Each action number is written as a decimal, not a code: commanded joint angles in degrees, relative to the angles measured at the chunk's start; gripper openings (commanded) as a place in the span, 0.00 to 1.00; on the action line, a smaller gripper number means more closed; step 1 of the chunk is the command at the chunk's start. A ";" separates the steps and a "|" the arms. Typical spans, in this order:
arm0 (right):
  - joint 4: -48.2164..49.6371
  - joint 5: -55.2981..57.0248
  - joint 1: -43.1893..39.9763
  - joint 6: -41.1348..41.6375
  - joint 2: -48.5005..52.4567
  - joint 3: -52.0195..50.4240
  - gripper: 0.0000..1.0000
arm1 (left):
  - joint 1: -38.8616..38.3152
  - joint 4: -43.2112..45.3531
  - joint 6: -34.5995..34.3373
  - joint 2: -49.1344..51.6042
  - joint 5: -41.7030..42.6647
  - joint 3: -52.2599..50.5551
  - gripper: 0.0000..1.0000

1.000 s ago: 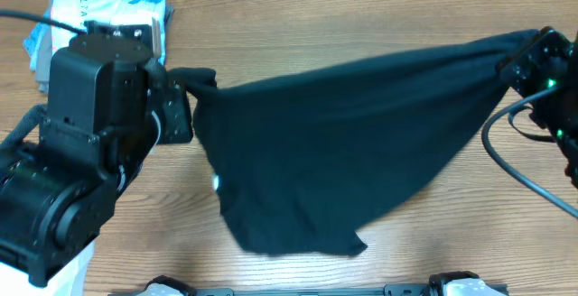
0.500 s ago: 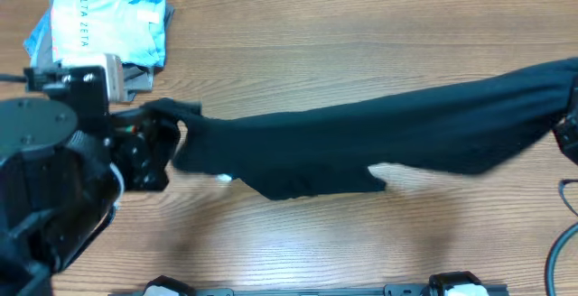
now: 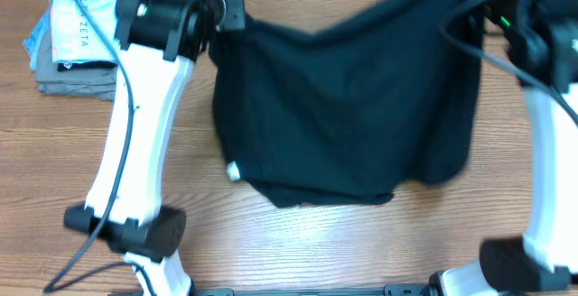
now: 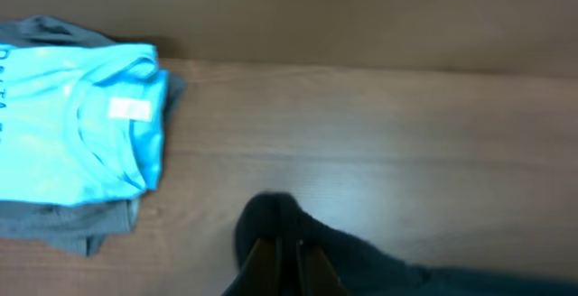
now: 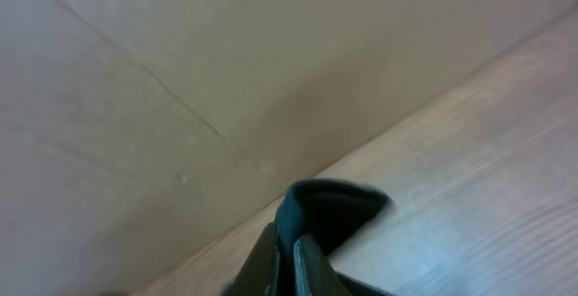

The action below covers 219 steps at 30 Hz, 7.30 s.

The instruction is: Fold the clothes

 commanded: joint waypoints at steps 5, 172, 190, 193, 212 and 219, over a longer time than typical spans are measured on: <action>3.48 -0.98 -1.33 -4.11 -3.06 7.30 0.04 | 8.11 2.36 3.15 -2.51 8.13 15.56 0.04; 0.87 -14.32 6.27 -1.73 5.01 -53.75 0.68 | 16.52 -3.50 -3.61 -18.05 18.86 -61.35 1.00; 8.81 -9.42 7.91 -3.48 11.93 -53.75 0.67 | 16.50 -3.72 -3.58 -18.05 18.84 -61.37 1.00; 9.09 -9.38 7.89 -3.28 13.79 -53.75 0.63 | 16.50 -3.76 -3.56 -18.05 18.84 -61.37 1.00; -2.10 -1.11 2.62 -0.13 14.97 -46.27 0.04 | 16.50 -3.72 -3.39 -18.05 18.40 -61.37 1.00; -11.78 -0.94 -4.85 0.66 14.97 -40.81 0.04 | 16.52 -3.67 -3.39 -18.05 18.38 -61.37 1.00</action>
